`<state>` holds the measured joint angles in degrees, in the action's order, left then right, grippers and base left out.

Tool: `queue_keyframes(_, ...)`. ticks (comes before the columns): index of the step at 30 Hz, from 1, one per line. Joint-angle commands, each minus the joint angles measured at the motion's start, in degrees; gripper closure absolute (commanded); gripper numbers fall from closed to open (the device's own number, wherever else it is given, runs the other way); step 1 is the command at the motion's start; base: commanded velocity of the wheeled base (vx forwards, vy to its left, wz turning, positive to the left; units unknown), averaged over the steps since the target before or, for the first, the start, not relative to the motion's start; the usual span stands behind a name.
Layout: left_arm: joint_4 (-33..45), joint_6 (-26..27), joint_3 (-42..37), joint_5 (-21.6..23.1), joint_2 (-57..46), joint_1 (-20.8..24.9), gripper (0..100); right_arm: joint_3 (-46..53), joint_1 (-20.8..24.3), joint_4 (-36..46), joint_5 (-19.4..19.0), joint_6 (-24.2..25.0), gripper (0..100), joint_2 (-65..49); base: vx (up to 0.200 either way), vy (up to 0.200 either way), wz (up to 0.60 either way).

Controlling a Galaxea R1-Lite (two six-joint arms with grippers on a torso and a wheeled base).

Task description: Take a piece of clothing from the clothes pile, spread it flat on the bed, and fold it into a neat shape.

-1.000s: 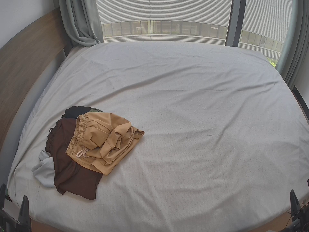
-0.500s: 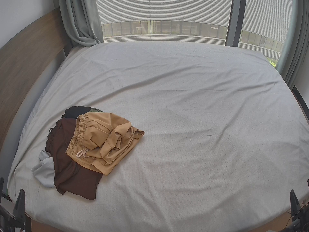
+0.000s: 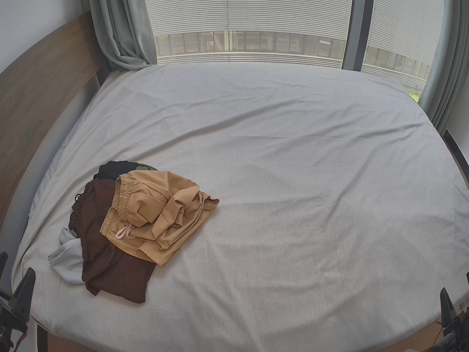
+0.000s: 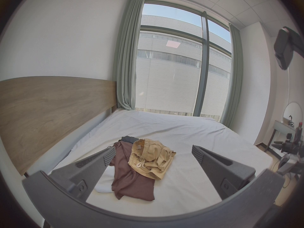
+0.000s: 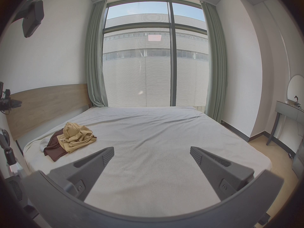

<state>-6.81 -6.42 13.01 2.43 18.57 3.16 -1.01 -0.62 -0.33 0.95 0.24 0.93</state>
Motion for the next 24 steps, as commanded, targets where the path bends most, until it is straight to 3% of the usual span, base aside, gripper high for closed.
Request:
queue_keyframes(1, -2.5, -1.8, 3.4, 0.6, 9.4, 2.5, 0, 1.0, 0.0, 0.0, 0.0, 0.0, 0, -0.5, 0.000, 0.000, 0.00)
queue_keyframes(13, -13.5, -5.9, 8.5, 0.7, 30.1, 5.2, 0, 1.0, 0.1, 0.0, 0.0, 0.0, 0, -0.5, 0.000, 0.000, 0.00)
queue_keyframes(24, -17.5, -6.6, 16.3, 1.9, 46.5, 5.0, 0, 1.0, 0.1, 0.0, 0.0, 0.0, 0, -0.5, 0.000, 0.000, 0.00)
